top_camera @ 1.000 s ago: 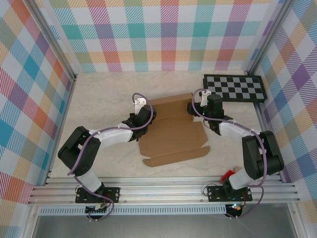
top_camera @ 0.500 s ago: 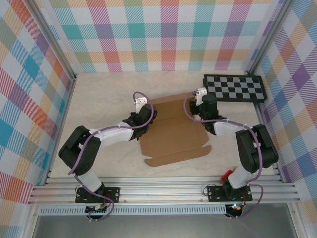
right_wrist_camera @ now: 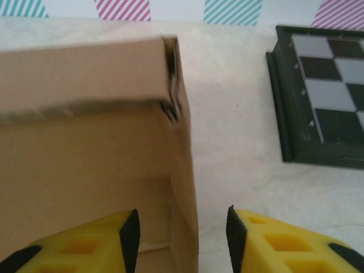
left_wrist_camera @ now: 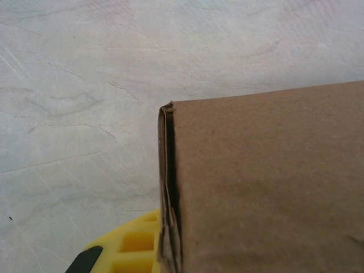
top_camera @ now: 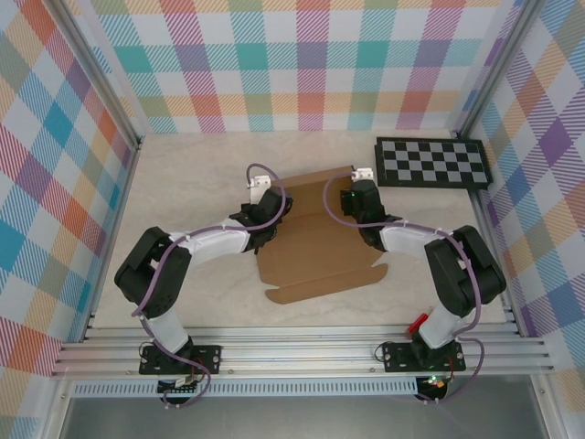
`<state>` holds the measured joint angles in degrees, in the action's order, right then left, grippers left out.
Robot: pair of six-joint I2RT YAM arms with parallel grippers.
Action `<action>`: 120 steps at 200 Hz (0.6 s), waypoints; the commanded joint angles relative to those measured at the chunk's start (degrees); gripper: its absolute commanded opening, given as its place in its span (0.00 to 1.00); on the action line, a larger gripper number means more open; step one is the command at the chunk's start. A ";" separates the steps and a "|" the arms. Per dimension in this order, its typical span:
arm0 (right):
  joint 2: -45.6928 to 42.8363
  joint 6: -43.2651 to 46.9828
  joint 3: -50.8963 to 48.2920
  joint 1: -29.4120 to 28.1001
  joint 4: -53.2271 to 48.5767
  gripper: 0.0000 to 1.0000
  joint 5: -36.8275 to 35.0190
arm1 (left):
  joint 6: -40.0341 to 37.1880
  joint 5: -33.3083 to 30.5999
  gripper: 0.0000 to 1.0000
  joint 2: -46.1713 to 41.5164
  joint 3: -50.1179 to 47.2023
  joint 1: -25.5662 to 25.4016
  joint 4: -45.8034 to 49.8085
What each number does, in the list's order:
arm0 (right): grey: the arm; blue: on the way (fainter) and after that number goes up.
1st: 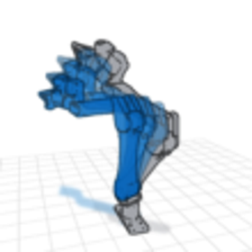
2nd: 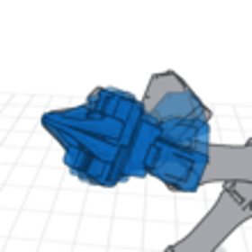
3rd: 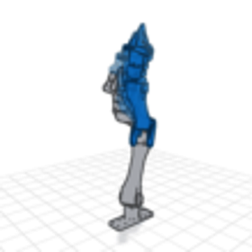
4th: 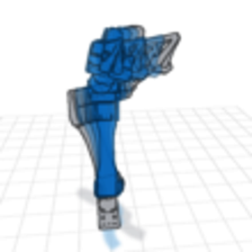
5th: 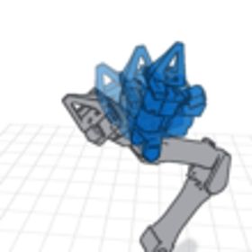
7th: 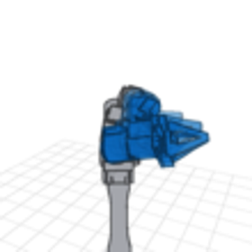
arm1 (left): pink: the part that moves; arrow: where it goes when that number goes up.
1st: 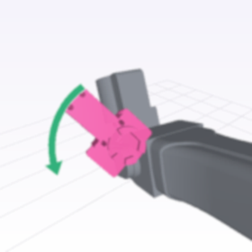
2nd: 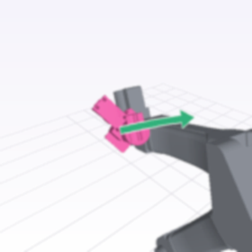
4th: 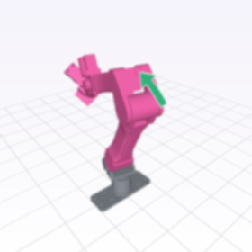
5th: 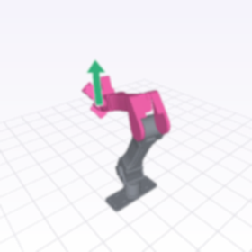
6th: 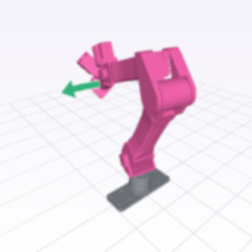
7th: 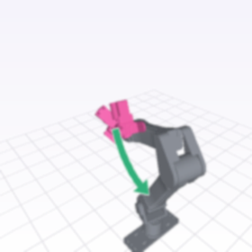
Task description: Fold the paper box
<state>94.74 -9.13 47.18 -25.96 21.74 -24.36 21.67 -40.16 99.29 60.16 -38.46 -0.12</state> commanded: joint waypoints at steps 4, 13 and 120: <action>-4.26 -4.03 -4.96 2.29 0.33 0.51 8.43 | 0.03 -1.42 0.00 0.91 0.42 0.82 1.55; -4.27 -3.75 -5.95 3.22 1.57 0.53 10.65 | 0.03 -1.25 0.00 0.90 0.31 0.84 1.43; 8.62 -1.05 5.03 6.58 4.01 0.44 14.03 | -0.27 0.27 0.00 1.07 0.37 0.92 2.03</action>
<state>102.48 -11.07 49.80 -19.11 24.47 -8.95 21.67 -39.94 99.29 60.16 -38.20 -0.12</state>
